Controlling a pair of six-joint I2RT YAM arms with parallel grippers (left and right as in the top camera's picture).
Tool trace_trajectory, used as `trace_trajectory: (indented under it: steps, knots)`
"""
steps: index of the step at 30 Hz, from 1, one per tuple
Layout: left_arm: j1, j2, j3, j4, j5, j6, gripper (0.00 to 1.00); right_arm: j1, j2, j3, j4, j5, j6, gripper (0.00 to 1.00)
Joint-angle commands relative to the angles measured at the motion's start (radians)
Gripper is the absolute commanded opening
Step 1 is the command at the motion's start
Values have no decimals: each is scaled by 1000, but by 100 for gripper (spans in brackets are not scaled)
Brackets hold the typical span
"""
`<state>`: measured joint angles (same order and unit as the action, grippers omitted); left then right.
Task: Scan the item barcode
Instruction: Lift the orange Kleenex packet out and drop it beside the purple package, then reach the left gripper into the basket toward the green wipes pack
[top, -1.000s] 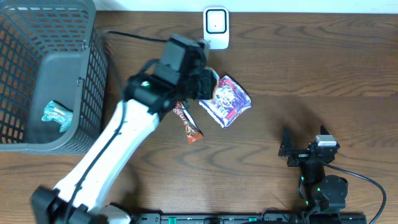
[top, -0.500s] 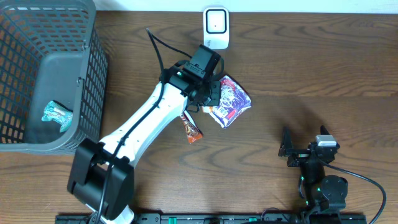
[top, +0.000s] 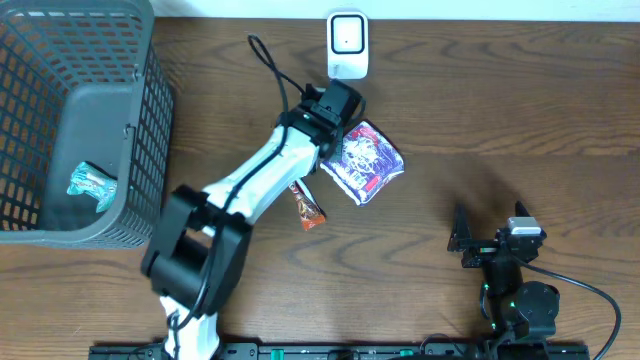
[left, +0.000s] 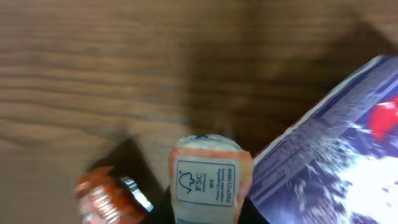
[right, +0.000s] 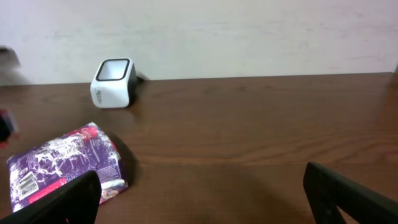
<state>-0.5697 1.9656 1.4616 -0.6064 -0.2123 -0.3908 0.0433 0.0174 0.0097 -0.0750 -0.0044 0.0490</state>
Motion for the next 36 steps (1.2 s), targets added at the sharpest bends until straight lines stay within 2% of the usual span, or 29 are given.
trace_trajectory:
  steps: [1, 5, 8, 11, 13, 15, 16, 18, 21, 27, 30, 36]
  knots:
    - [1, 69, 8, 20, 82, 12, 11, 4, -5, -3, -1, -2, 13, 99]
    - [1, 71, 9, 49, 140, 13, 17, 4, -5, -4, -1, -2, 14, 99]
    - [1, 58, 9, 86, 201, 31, 32, 4, -5, -4, -1, -2, 14, 99]
    - [1, 33, 9, 104, 202, 48, 38, 4, -5, -3, -1, -2, 14, 99]
    - [2, 2, 9, 111, 201, 90, 49, 4, -5, -4, -1, -2, 14, 99]
    - [2, -29, 9, 112, 201, 140, 68, 4, -5, -3, -1, -2, 14, 99]
    - [4, -44, 9, 113, 201, 167, 72, 4, -5, -3, -1, -2, 13, 99]
    - [6, -87, 9, 112, 183, 211, 74, 4, -5, -4, -1, -2, 14, 99]
    - [18, -163, 9, 111, 105, 216, 75, 4, -5, -4, -1, -2, 14, 99]
    - [59, -376, 9, 119, 70, 214, 92, 4, -5, -3, -1, -2, 14, 99]
    - [74, -490, 9, 119, 68, 216, 96, 4, -5, -4, -1, -2, 14, 99]
    - [142, -661, 9, 166, 68, 216, 97, 4, -5, -4, -1, -2, 14, 99]
